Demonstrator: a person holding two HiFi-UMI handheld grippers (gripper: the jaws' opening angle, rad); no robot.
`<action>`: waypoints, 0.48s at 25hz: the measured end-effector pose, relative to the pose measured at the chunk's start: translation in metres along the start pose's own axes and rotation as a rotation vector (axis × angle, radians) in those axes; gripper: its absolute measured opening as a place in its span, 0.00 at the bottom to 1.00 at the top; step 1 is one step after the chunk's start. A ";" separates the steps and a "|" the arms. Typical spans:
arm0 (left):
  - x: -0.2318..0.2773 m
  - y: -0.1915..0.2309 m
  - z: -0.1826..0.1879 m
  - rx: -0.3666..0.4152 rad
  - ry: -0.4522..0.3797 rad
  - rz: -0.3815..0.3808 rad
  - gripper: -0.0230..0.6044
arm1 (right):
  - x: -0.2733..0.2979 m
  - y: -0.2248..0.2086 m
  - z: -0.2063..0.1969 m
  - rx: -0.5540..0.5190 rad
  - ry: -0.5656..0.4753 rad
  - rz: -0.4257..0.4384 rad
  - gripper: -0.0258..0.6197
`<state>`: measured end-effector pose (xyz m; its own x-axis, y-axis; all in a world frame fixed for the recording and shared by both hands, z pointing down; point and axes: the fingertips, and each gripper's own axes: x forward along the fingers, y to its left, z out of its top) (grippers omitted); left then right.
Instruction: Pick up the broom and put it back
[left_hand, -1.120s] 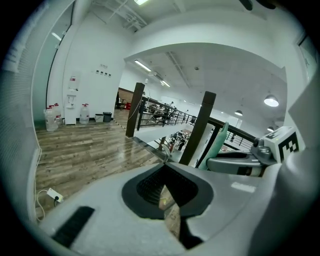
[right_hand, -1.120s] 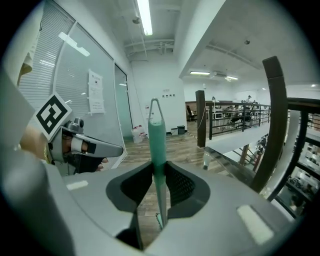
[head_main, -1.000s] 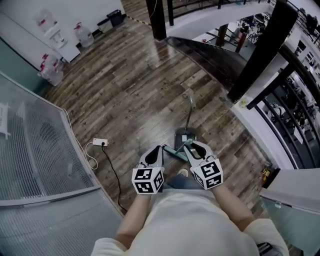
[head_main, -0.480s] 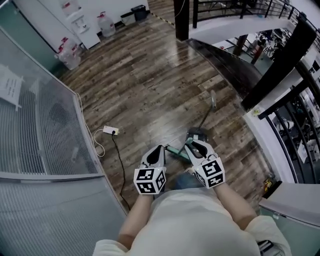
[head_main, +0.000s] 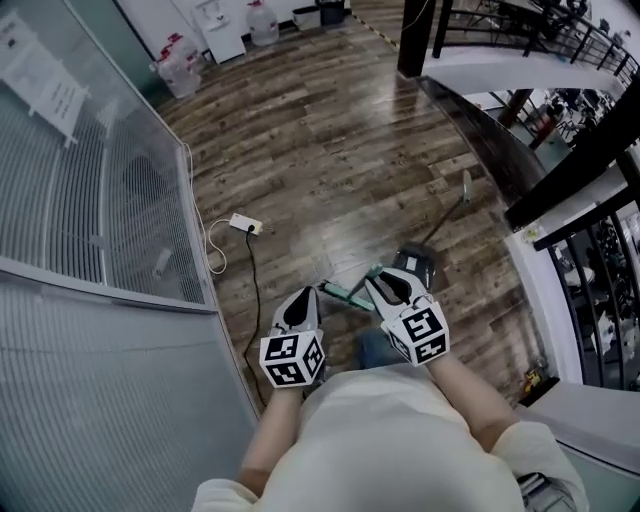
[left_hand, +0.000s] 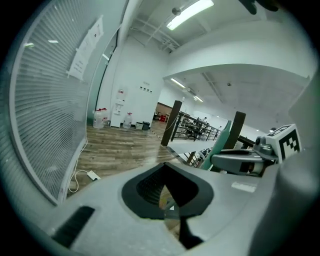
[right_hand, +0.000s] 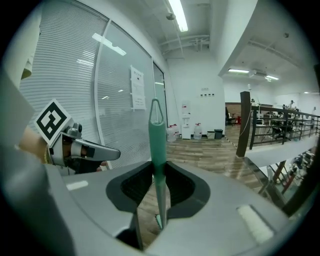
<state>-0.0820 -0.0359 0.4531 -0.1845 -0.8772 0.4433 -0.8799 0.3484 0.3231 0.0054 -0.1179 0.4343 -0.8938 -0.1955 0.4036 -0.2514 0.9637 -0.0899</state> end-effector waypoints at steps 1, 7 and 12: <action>-0.011 0.009 -0.003 -0.012 -0.007 0.019 0.04 | 0.003 0.013 0.001 -0.009 0.001 0.018 0.18; -0.076 0.063 -0.017 -0.072 -0.050 0.127 0.04 | 0.021 0.091 0.004 -0.060 0.015 0.131 0.18; -0.129 0.105 -0.036 -0.130 -0.097 0.228 0.04 | 0.041 0.155 -0.004 -0.111 0.032 0.242 0.18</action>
<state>-0.1346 0.1259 0.4593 -0.4180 -0.7964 0.4371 -0.7483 0.5747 0.3314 -0.0684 0.0240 0.4401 -0.9104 0.0476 0.4110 0.0125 0.9961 -0.0877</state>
